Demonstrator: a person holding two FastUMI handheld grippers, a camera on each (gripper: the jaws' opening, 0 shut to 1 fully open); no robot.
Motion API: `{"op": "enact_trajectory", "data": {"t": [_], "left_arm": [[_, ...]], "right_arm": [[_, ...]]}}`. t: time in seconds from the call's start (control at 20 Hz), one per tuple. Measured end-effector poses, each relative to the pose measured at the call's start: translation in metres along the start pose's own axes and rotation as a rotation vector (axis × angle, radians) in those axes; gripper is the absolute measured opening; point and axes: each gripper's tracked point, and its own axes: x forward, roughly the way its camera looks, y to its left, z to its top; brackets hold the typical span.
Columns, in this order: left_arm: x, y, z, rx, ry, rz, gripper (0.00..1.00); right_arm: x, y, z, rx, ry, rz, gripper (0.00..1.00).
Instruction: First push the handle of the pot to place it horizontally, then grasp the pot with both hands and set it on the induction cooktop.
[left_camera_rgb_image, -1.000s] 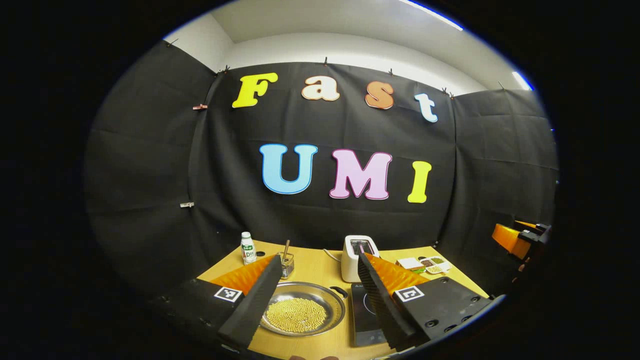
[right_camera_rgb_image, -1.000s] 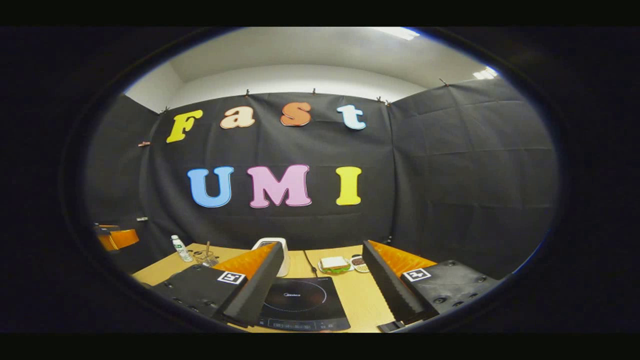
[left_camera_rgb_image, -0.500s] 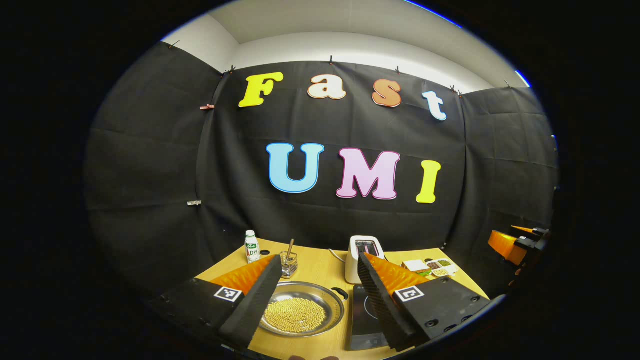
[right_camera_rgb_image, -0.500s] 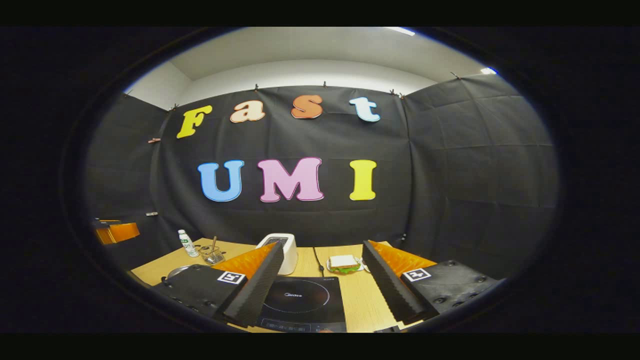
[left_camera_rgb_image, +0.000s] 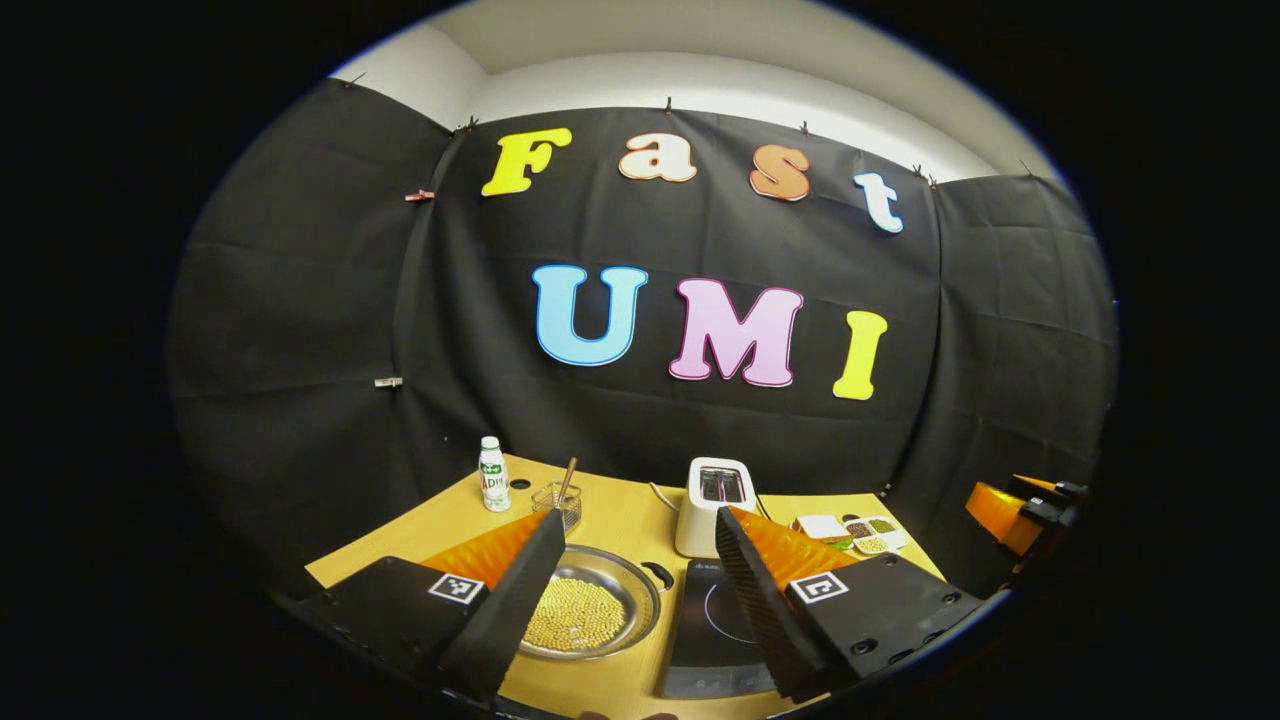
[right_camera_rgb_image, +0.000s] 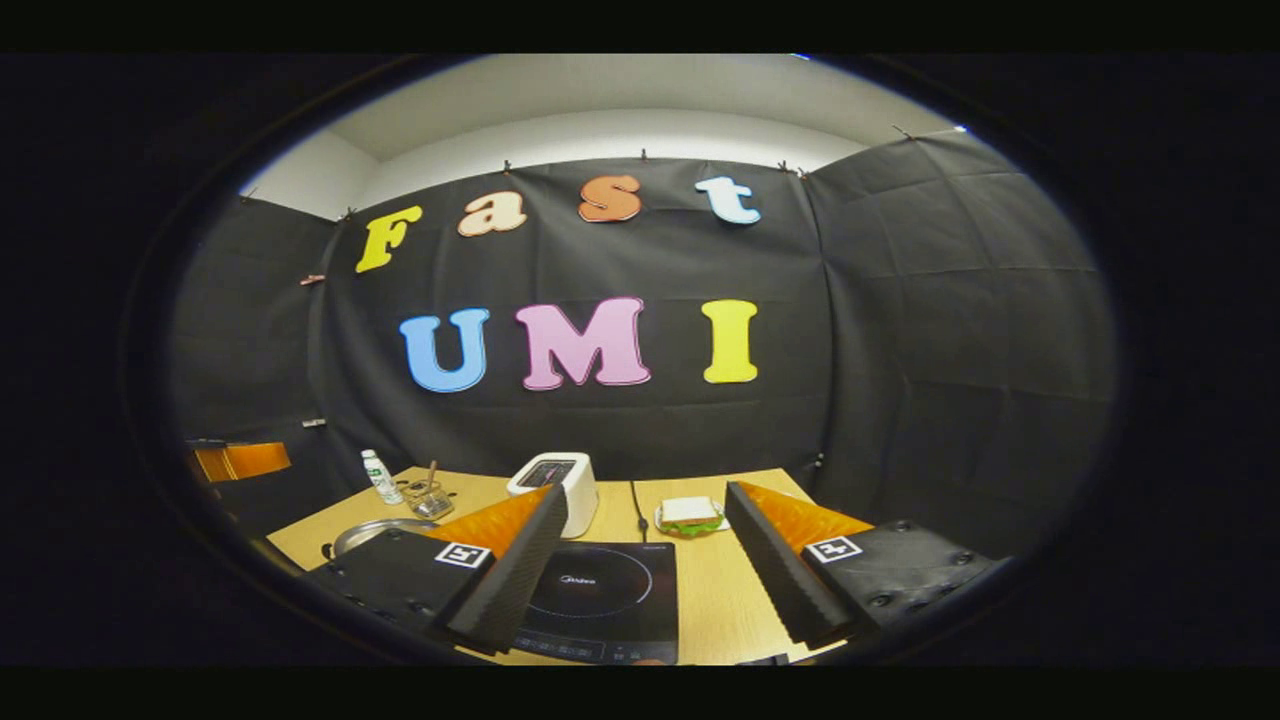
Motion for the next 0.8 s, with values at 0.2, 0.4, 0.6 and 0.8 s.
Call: {"op": "enact_trajectory", "data": {"t": [0.2, 0.4, 0.6, 0.8], "left_arm": [[0.002, 0.008, -0.011, 0.018, 0.035, -0.003, 0.95], [0.011, 0.024, -0.021, 0.025, 0.068, 0.008, 0.95], [0.02, 0.049, -0.031, 0.035, 0.113, -0.003, 0.95], [0.028, 0.079, -0.041, 0.014, 0.15, -0.034, 0.95]], "right_arm": [[0.0, -0.002, -0.006, -0.002, 0.016, -0.009, 0.98], [0.0, 0.0, -0.009, 0.014, 0.036, -0.043, 0.98], [-0.004, 0.013, -0.015, 0.019, 0.055, -0.086, 0.98], [-0.008, 0.022, -0.011, -0.002, 0.038, -0.14, 0.98]]}}
